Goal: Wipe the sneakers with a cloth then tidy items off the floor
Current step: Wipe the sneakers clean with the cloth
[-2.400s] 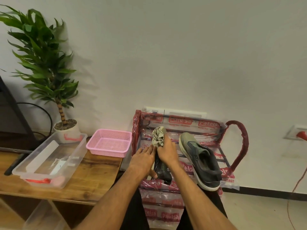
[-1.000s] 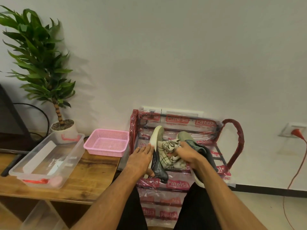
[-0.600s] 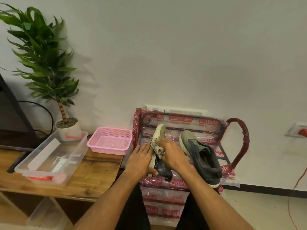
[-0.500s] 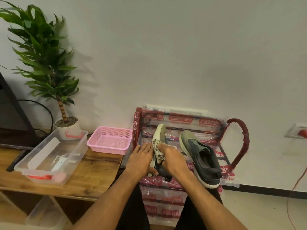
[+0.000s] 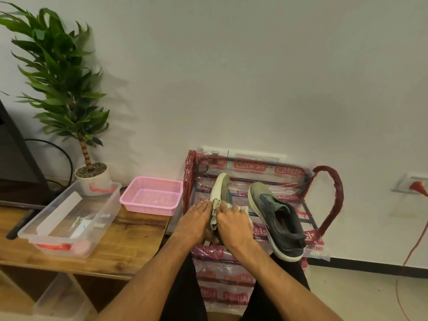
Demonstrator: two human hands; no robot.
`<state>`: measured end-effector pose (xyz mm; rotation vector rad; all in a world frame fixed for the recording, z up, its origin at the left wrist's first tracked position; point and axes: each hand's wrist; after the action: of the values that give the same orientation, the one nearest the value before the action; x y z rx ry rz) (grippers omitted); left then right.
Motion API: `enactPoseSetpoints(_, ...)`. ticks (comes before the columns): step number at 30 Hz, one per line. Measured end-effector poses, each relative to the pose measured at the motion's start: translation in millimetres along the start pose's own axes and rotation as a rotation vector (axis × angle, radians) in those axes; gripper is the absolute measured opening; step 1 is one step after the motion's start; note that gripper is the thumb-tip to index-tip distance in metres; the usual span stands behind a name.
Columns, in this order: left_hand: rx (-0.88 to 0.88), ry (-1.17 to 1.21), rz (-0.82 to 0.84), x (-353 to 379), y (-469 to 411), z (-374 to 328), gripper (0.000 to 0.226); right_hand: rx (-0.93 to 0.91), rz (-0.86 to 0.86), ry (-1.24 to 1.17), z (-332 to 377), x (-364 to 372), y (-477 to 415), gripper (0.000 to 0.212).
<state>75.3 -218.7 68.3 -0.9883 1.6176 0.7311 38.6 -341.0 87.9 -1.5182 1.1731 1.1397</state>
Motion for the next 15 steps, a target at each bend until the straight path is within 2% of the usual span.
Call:
enactPoseSetpoints(3, 0.018, -0.016, -0.026, 1.3, -2.0, 0.4, 0.096, -0.038, 0.019, -0.008, 0.6, -1.6, 15.4, 0.029)
enactPoseSetpoints(5, 0.022, -0.019, -0.051, 2.4, -3.6, 0.2, 0.091, -0.049, 0.021, -0.02, -1.1, -0.9, 20.4, 0.029)
enactPoseSetpoints(10, 0.011, -0.049, -0.005, -0.9, -4.9, -3.8, 0.108, -0.038, 0.004, 0.011, -3.5, 2.3, 11.1, 0.049)
enactPoseSetpoints(15, -0.025, -0.08, 0.044, -1.7, -5.5, -0.8, 0.12, -0.026, -0.038, 0.053, -6.9, -2.1, -6.7, 0.045)
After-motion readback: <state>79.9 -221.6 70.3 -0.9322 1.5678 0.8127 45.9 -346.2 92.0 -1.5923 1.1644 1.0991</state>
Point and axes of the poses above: each hand's wrist, its own y-axis away from the middle knuckle, its own x-axis out of the palm, z = x × y, and after that the axes turned 1 degree about y, right-handed
